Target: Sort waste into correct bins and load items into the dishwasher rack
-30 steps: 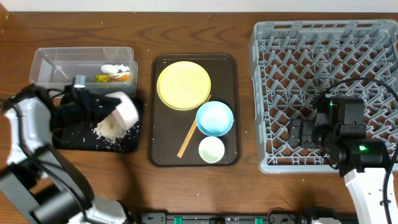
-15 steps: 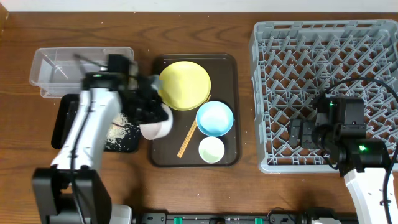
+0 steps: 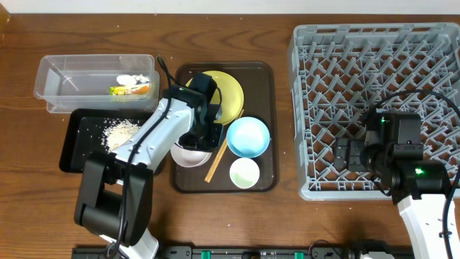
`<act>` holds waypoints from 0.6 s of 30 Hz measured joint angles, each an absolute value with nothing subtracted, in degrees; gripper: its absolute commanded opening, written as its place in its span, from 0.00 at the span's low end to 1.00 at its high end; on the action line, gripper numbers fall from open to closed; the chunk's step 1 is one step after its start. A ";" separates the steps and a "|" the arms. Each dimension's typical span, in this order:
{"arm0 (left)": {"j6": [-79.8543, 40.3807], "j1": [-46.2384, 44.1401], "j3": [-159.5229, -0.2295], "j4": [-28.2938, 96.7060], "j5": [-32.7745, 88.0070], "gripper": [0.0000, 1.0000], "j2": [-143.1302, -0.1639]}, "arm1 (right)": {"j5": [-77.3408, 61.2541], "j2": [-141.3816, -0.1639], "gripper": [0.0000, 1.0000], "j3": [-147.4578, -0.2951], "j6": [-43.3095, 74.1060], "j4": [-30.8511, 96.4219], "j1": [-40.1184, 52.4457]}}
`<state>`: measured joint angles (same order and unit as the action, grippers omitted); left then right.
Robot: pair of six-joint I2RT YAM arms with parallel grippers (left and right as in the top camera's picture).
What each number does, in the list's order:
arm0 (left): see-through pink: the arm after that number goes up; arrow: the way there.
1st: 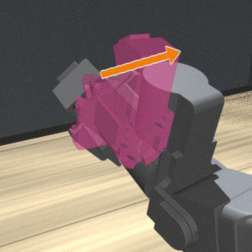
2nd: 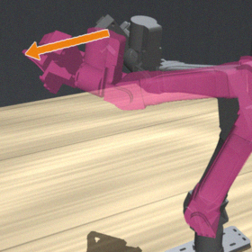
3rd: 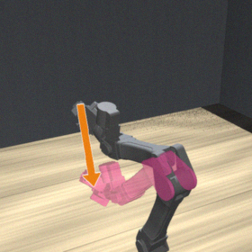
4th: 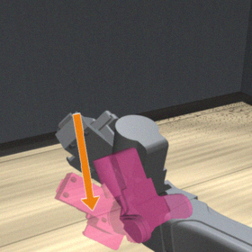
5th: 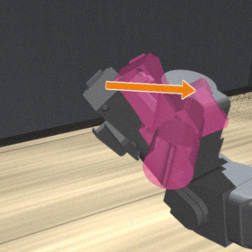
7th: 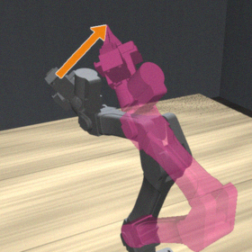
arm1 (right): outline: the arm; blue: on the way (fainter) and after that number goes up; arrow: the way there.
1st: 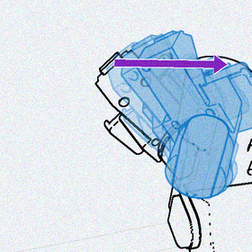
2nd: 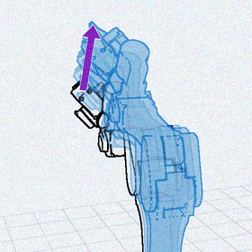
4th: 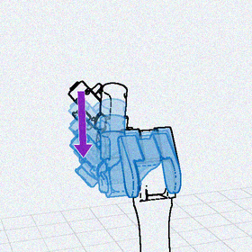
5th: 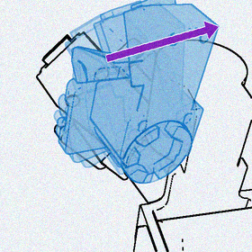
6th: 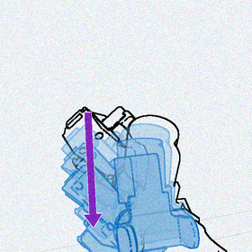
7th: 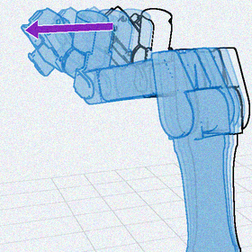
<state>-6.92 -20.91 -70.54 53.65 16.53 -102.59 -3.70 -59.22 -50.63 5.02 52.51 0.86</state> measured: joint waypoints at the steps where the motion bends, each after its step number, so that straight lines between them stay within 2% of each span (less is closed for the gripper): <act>1: -7.20 -20.91 -70.54 53.74 16.19 0.07 -102.65 | -3.70 -59.22 0.99 -50.63 5.02 52.51 0.86; 2: -7.35 -20.91 -70.54 53.78 16.08 0.12 -102.65 | -3.70 -59.22 0.99 -50.63 5.02 52.51 0.86; 4: -7.33 -20.91 -70.54 53.87 16.19 0.30 -102.65 | -3.70 -59.22 0.99 -50.63 5.02 52.51 0.86; 6: -7.68 -20.91 -70.54 54.02 16.53 0.39 -102.69 | -3.70 -59.22 0.99 -50.63 5.04 52.51 0.86; 14: -7.94 -20.91 -70.96 58.81 18.09 0.41 -101.80 | -3.70 -59.22 0.99 -50.63 5.02 52.51 0.86; 18: -7.92 -20.91 -71.40 59.44 19.64 0.45 -96.51 | -3.70 -59.22 0.99 -50.63 5.04 52.51 0.86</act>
<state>-7.92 -20.91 -71.40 59.44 19.64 -96.51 -3.70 -59.22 -50.63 5.04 52.51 0.86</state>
